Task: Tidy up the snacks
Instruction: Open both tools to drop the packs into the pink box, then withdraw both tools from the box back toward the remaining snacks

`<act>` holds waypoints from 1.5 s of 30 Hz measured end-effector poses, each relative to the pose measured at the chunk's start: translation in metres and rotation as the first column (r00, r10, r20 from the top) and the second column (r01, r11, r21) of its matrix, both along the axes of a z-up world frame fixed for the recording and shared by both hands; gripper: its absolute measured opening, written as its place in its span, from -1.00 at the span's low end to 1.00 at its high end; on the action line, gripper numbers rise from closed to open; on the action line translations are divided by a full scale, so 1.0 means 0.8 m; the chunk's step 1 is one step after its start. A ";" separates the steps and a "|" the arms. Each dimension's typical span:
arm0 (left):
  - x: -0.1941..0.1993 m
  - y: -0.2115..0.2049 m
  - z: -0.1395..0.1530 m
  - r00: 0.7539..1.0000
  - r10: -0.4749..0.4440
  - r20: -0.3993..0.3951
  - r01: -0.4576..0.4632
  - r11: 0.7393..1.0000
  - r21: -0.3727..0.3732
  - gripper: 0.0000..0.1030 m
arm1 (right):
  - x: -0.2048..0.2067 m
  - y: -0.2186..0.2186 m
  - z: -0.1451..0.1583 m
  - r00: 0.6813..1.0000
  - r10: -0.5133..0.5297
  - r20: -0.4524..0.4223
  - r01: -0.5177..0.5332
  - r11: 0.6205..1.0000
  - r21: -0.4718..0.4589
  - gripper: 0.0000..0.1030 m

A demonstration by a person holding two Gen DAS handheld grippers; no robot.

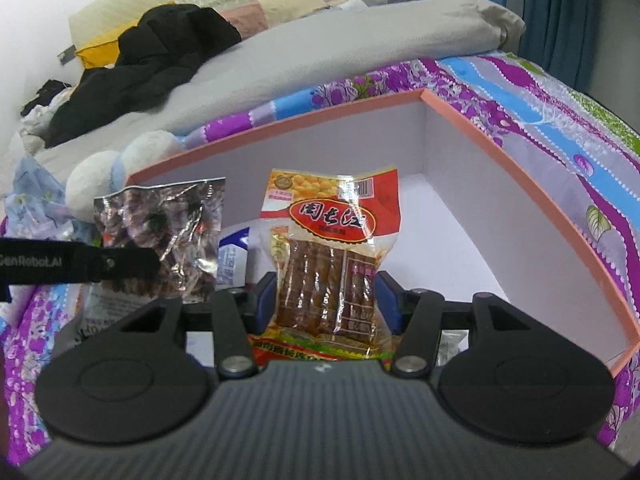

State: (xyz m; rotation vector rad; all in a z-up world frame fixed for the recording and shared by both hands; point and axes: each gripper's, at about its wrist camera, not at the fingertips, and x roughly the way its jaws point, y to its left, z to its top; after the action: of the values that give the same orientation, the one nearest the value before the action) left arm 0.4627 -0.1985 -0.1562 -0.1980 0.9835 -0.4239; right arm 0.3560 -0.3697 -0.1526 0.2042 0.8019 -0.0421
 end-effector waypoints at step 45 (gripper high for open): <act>-0.356 0.183 0.188 0.946 0.195 0.259 -0.192 0.981 -0.039 0.12 | -0.249 0.133 0.154 0.953 0.185 0.241 -0.194 0.981 0.014 0.33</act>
State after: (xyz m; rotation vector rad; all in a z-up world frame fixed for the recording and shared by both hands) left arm 0.1782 -0.0521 -0.0059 -0.2416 0.6938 -0.2677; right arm 0.1571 -0.2629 -0.0297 0.1631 0.5791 0.1764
